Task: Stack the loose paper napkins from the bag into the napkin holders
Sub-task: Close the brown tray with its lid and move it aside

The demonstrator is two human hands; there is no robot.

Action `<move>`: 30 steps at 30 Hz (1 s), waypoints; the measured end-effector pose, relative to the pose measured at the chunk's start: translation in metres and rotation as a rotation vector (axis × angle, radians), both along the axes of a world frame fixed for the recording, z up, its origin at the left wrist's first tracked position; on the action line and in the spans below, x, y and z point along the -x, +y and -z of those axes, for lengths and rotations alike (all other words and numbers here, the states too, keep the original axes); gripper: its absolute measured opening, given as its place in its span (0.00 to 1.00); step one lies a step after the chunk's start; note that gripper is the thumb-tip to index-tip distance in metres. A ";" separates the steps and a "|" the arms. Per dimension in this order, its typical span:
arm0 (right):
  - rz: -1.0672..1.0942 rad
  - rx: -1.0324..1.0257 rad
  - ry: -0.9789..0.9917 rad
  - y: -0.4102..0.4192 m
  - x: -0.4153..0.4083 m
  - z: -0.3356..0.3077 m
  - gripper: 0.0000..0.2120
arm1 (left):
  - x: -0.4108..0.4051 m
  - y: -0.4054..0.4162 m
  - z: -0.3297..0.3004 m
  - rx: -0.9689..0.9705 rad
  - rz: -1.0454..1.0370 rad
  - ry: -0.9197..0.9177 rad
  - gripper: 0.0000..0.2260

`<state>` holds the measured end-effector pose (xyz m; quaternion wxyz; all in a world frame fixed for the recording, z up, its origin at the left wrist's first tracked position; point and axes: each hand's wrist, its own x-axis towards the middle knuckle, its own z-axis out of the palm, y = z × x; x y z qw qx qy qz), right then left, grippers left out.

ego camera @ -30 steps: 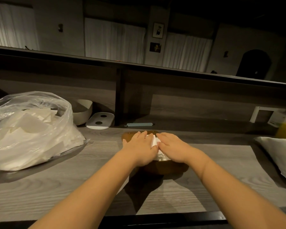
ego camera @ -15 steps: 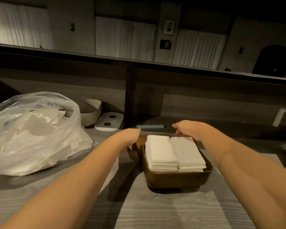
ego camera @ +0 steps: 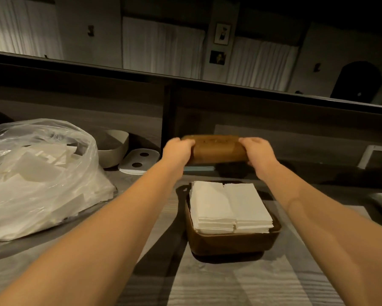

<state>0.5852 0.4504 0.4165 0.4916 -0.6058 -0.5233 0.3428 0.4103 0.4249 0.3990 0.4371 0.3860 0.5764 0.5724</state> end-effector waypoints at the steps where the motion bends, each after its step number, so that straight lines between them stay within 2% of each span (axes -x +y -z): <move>1: 0.016 -0.047 0.041 -0.004 0.000 -0.007 0.13 | -0.002 -0.001 -0.011 -0.033 0.000 -0.041 0.24; 3: 0.016 -0.064 -0.005 -0.010 -0.001 -0.013 0.15 | -0.009 -0.006 -0.023 -0.058 -0.017 -0.017 0.24; 6: -0.010 -0.025 -0.131 -0.022 -0.012 -0.009 0.16 | -0.017 -0.026 -0.014 -0.023 -0.008 0.149 0.21; 10: -0.107 0.021 -0.433 -0.045 -0.026 0.005 0.15 | -0.021 -0.057 0.006 0.035 0.053 0.235 0.14; 16: -0.127 0.078 -0.386 -0.068 -0.036 0.022 0.13 | -0.028 -0.089 0.019 0.080 0.099 0.277 0.14; 20: -0.149 0.057 -0.410 -0.083 -0.043 0.031 0.15 | -0.032 -0.105 0.018 0.090 0.135 0.252 0.18; 25: -0.134 0.003 -0.318 -0.111 -0.049 0.047 0.10 | -0.040 -0.128 0.025 0.035 0.162 0.238 0.27; 30: -0.102 -0.003 -0.303 -0.120 -0.050 0.059 0.20 | -0.045 -0.135 0.035 -0.003 0.165 0.247 0.27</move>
